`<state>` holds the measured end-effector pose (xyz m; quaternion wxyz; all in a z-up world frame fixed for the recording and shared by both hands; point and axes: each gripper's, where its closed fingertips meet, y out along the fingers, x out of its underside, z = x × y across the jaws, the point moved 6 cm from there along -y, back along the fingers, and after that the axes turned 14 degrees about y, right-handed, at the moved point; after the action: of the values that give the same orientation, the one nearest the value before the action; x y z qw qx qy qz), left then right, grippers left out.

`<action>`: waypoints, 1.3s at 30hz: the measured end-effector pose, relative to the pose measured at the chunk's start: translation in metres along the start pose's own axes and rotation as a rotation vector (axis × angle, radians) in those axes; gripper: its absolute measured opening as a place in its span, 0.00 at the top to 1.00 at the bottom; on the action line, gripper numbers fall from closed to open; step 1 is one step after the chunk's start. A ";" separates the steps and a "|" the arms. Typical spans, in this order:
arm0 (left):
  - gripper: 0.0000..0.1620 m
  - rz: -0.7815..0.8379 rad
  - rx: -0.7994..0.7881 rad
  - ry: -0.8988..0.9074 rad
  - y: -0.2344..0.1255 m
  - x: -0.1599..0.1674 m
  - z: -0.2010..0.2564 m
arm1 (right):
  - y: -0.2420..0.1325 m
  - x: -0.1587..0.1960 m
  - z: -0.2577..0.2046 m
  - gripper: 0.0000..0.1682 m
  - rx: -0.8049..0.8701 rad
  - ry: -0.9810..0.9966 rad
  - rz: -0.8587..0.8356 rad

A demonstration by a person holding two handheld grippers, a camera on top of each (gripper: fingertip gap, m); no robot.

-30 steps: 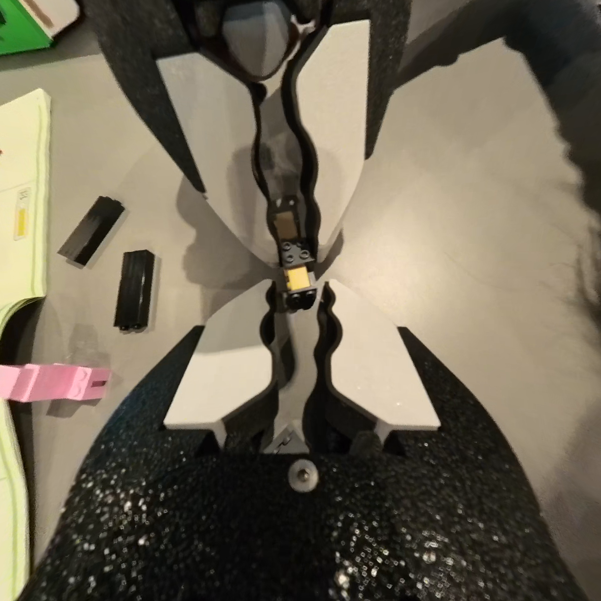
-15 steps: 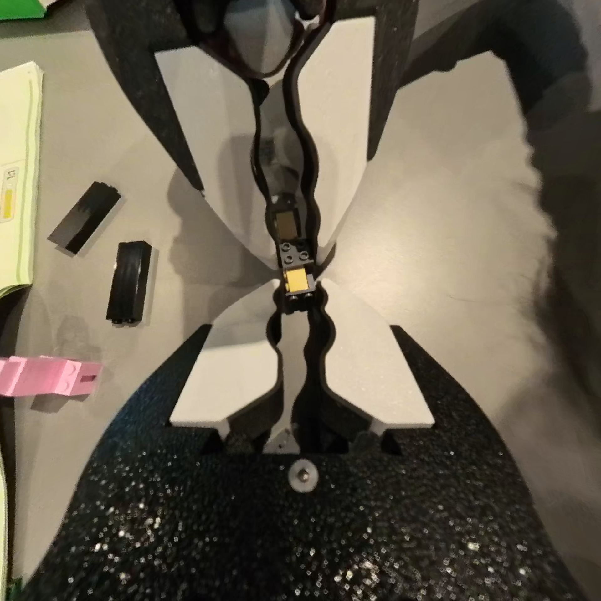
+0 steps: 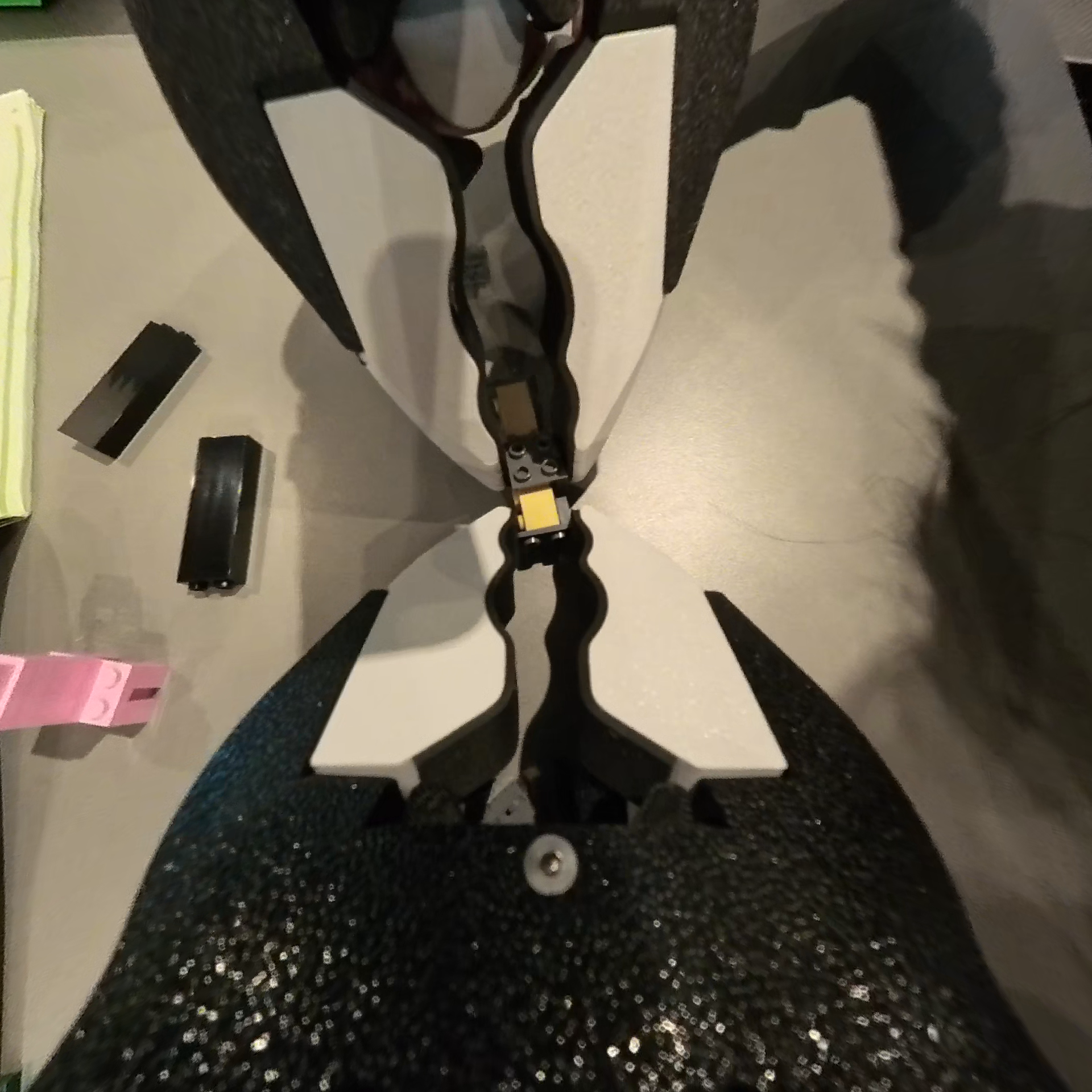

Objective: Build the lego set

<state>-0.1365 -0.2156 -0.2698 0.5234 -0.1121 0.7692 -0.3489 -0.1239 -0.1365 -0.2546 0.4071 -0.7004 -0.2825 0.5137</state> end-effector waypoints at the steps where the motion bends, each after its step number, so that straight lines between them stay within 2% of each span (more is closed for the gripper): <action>1: 0.90 0.000 0.001 0.000 0.000 0.000 0.000 | 0.000 0.000 0.000 0.89 -0.006 0.002 -0.006; 26: 0.90 -0.006 -0.015 0.007 0.001 0.000 -0.003 | -0.001 -0.003 0.003 0.90 0.029 0.046 -0.077; 29: 0.90 -0.004 -0.013 0.003 0.001 0.000 -0.004 | -0.001 -0.003 0.007 0.83 0.059 0.062 -0.072; 31: 0.90 -0.004 -0.011 0.000 0.001 0.000 -0.004 | 0.000 -0.004 0.006 0.84 0.035 0.065 -0.088; 33: 0.90 -0.003 -0.009 -0.002 0.001 0.000 -0.004 | 0.000 -0.004 0.004 0.90 -0.006 0.059 -0.108; 39: 0.90 -0.003 -0.008 -0.005 0.001 0.000 -0.004 | 0.000 -0.004 0.004 0.90 -0.004 0.034 -0.121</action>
<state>-0.1399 -0.2129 -0.2695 0.5243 -0.1160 0.7693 -0.3462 -0.1291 -0.1390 -0.2535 0.4409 -0.6915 -0.3184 0.4755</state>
